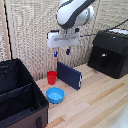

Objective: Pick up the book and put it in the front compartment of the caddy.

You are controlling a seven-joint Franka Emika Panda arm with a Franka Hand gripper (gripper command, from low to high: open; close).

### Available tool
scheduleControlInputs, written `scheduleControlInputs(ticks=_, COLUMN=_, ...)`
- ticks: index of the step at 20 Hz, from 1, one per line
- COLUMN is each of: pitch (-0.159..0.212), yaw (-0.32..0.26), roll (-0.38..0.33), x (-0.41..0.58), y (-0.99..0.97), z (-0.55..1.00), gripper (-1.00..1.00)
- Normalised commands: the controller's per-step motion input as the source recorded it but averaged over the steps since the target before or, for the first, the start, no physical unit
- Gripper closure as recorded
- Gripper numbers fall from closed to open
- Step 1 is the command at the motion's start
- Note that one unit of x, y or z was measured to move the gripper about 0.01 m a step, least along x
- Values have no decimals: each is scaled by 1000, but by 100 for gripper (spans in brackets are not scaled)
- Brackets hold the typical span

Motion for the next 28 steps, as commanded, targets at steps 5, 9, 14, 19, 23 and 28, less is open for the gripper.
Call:
scheduleControlInputs(ticks=5, pitch=0, yaw=139, roll=27, x=349, y=-355, z=-114, gripper=-100)
scheduleControlInputs(ticks=9, pitch=2, yaw=177, roll=42, x=362, y=-388, z=-122, gripper=-100)
scheduleControlInputs(ticks=14, pitch=5, yaw=180, roll=38, x=314, y=-391, z=-122, gripper=-100)
scheduleControlInputs(ticks=19, pitch=18, yaw=67, roll=13, x=126, y=-366, z=-169, gripper=-100)
scheduleControlInputs(ticks=23, pitch=13, yaw=0, roll=5, x=151, y=-380, z=-228, gripper=-100)
scheduleControlInputs(ticks=28, pitch=7, yaw=0, roll=11, x=246, y=-367, z=-246, gripper=-100)
